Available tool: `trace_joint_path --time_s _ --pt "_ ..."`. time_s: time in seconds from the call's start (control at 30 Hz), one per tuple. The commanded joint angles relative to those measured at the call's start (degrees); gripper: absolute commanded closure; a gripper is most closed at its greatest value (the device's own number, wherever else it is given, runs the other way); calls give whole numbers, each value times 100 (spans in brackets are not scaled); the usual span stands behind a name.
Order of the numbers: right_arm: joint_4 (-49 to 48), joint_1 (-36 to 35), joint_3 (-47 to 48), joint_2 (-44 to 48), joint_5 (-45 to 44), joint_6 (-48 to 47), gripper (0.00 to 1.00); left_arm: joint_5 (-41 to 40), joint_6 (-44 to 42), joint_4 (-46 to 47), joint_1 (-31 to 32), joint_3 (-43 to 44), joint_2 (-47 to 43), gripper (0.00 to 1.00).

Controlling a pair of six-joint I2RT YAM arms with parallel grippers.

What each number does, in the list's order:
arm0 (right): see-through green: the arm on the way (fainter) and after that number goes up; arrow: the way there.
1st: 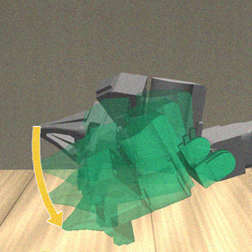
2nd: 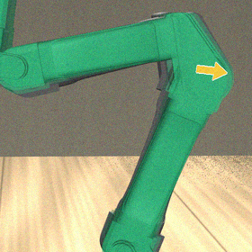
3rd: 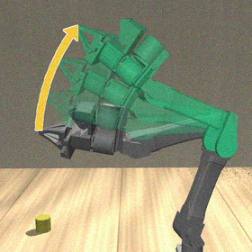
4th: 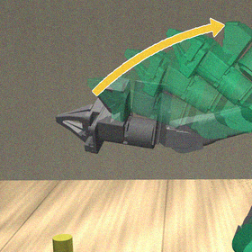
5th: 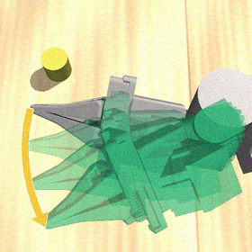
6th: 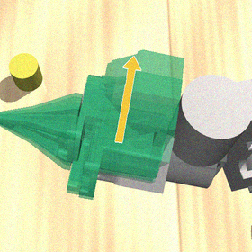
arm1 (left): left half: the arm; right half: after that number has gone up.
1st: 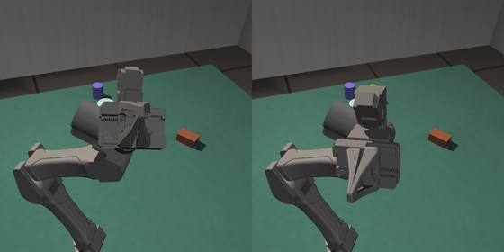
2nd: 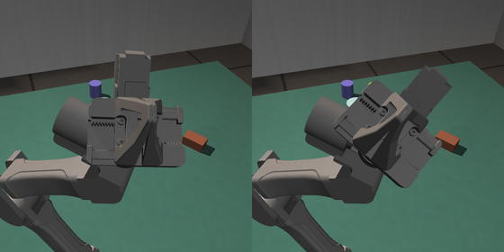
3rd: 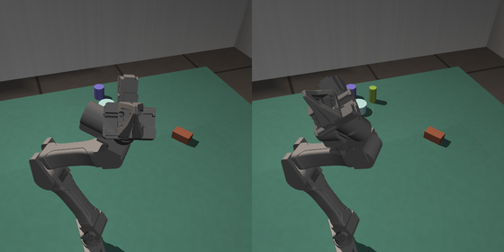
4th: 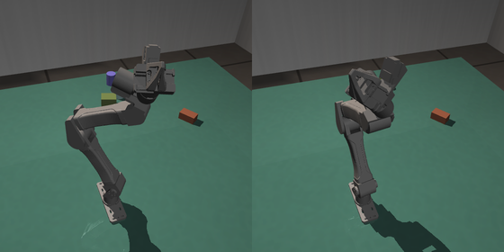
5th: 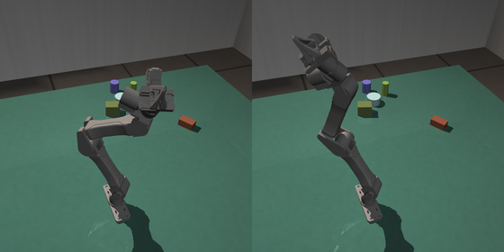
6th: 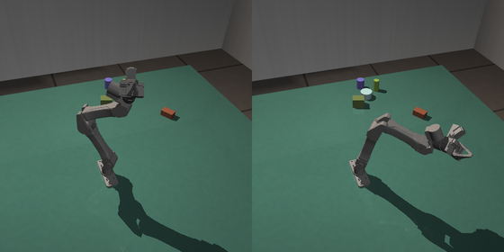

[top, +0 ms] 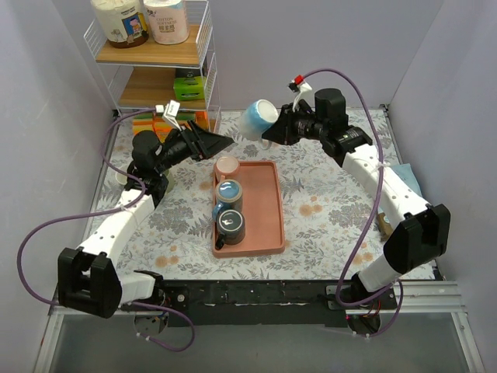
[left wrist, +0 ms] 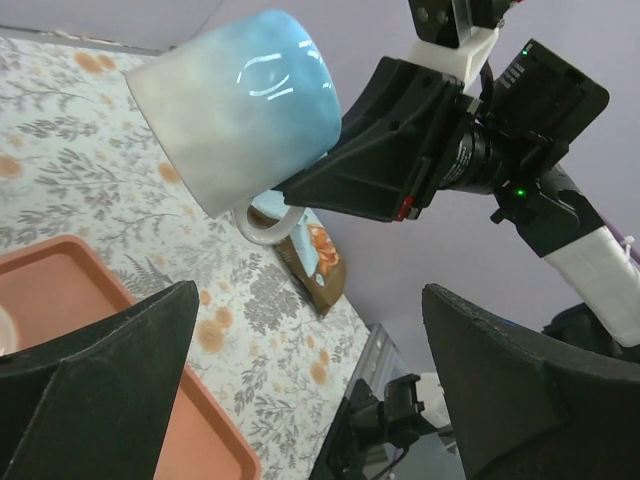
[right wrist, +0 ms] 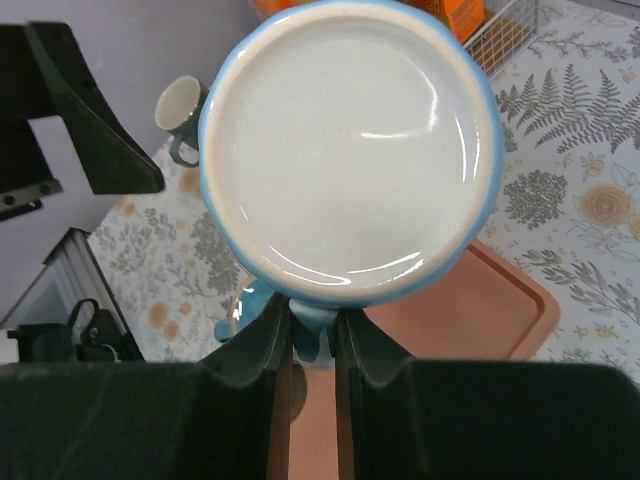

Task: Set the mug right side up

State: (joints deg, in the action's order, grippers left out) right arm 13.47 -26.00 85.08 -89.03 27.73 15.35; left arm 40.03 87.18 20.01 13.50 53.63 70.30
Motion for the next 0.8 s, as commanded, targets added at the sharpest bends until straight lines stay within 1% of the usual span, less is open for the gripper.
trace_joint_path --time_s 0.0,0.13,0.37,0.47,0.5,0.53,0.63,0.7,0.77 --pt "-1285 33 317 509 233 1021 99 251 870 1450 144 -159 202 9" --pt "-1672 33 229 677 207 1417 99 391 1380 2120 285 -116 562 14" --pt "-2050 33 264 809 198 1760 99 278 1978 2841 627 86 1187 16" --pt "-2190 33 211 861 207 1892 99 242 2434 3438 742 227 1537 17" --pt "-2226 33 185 896 207 1910 99 225 2549 3840 794 279 1617 18" --pt "-2270 33 150 905 207 1936 99 216 2846 4044 812 315 1731 20" --pt "-2279 33 123 940 189 1919 99 163 3391 4756 856 429 2083 22" --pt "-2253 34 114 940 189 1910 99 67 3639 5229 909 456 2293 24" --pt "-2279 33 97 941 198 1919 99 31 3841 5381 944 517 2417 25"
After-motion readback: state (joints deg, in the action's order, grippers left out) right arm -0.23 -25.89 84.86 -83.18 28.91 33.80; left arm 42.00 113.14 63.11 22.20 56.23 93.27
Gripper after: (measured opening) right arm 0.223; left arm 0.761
